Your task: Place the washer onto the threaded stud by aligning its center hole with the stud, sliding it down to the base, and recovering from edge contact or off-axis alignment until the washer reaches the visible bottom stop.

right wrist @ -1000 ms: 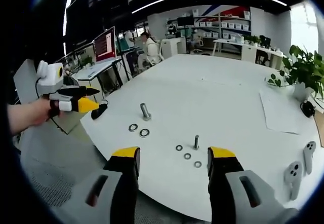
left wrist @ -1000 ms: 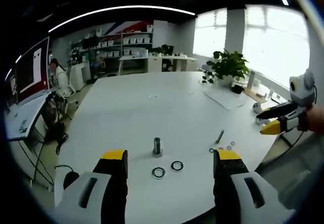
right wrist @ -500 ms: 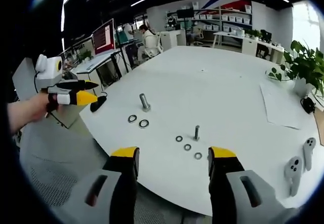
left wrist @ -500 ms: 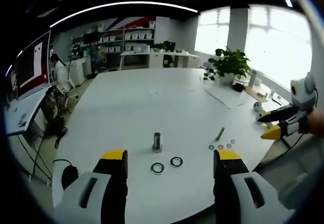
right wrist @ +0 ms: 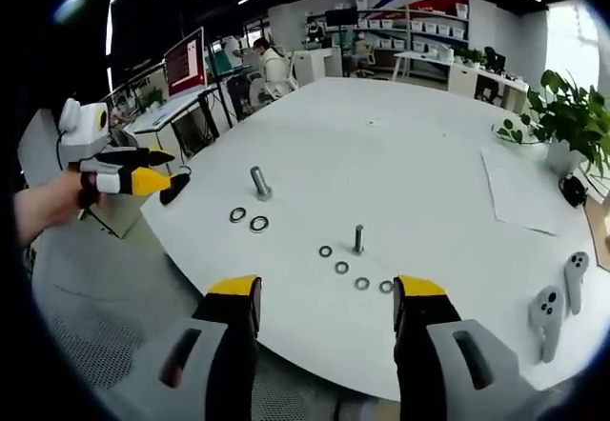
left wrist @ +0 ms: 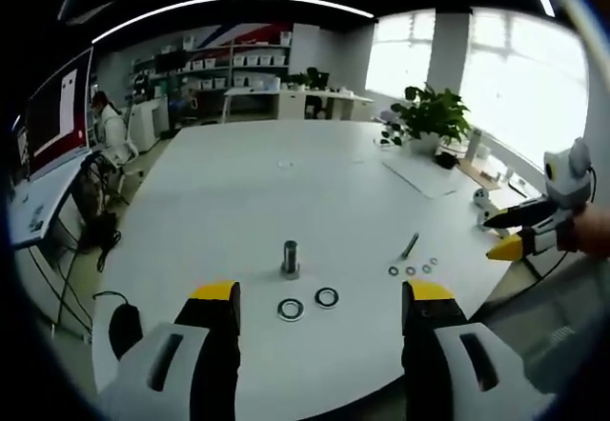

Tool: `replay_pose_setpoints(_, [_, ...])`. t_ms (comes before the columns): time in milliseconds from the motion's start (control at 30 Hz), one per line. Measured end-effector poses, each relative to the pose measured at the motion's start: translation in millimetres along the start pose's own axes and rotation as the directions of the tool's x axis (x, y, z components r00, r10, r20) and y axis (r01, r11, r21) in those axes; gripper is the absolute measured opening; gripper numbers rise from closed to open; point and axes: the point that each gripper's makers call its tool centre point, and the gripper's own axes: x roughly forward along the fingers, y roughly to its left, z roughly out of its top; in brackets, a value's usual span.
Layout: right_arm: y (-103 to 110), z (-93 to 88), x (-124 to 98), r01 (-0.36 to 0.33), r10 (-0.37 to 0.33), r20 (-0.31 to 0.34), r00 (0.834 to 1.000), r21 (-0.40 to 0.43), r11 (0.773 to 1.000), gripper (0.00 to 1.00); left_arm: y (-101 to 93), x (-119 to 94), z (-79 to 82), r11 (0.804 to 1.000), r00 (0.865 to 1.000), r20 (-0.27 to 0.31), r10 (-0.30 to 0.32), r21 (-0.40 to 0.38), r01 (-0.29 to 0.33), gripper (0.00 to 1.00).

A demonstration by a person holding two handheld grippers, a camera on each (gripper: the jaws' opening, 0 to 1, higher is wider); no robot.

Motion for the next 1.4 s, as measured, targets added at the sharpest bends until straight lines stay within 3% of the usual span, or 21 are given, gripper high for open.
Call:
replay_pose_setpoints(467, [8, -4.5, 2, -0.016, 0.015, -0.026, 1.000, -0.044, 0.999, 0.59, -1.8, 5, -7.8, 0.997, 0.998, -0.042, -0.043, -0.062, 0.041, 0.68])
replay_pose_setpoints(900, [9, -8.8, 4, -0.025, 0.022, -0.049, 0.999, -0.057, 0.998, 0.58, 13.6, 29, -17.0, 0.998, 0.989, -0.133, -0.062, -0.015, 0.061, 0.68])
replay_pose_setpoints(1067, [6, -2.3, 2, -0.020, 0.019, -0.016, 1.000, -0.040, 0.999, 0.58, 20.5, 41, -27.7, 0.997, 0.976, -0.204, -0.071, 0.005, 0.074, 0.62])
replay_pose_setpoints(1200, [6, -3.8, 2, -0.017, 0.016, -0.025, 1.000, -0.049, 0.999, 0.58, 26.8, 52, -40.6, 0.994, 0.954, -0.293, -0.067, 0.068, 0.091, 0.58])
replay_pose_setpoints(1300, [5, -2.6, 2, -0.012, 0.011, -0.019, 1.000, -0.056, 0.998, 0.58, 29.8, 64, -53.6, 0.988, 0.923, -0.377, -0.072, 0.100, 0.118, 0.58])
replay_pose_setpoints(1400, [4, -2.4, 2, -0.009, 0.008, -0.018, 1.000, -0.060, 0.998, 0.58, 31.4, 76, -59.8, 0.980, 0.901, -0.428, -0.071, 0.139, 0.144, 0.56])
